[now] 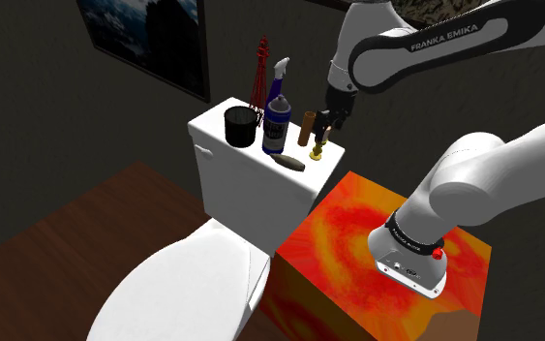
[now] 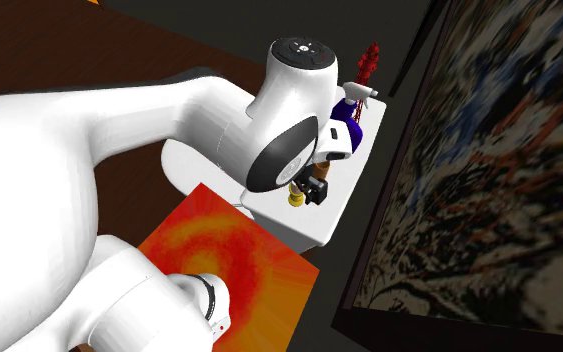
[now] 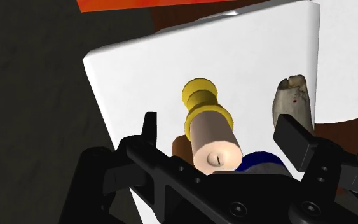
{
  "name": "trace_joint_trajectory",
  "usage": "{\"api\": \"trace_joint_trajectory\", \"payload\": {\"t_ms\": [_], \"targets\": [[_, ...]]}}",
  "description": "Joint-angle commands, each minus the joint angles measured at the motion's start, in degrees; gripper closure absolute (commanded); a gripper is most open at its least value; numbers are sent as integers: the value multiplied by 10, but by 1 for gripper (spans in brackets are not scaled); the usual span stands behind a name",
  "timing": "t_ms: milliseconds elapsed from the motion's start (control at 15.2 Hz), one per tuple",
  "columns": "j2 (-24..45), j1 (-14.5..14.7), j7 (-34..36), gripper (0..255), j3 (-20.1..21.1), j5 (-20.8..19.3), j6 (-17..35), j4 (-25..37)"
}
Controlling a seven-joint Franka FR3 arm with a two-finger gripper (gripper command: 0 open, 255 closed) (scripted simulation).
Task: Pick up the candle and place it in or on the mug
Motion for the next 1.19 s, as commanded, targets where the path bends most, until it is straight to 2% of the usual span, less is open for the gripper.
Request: {"api": "trace_joint_trajectory", "payload": {"t_ms": [0, 594, 660, 1122], "targets": [[10, -1, 0, 0, -2, -2, 22, -12], [13, -1, 0, 0, -2, -2, 28, -14], [13, -1, 0, 255, -2, -2, 28, -14], [13, -1, 1, 255, -2, -2, 28, -14]]}}
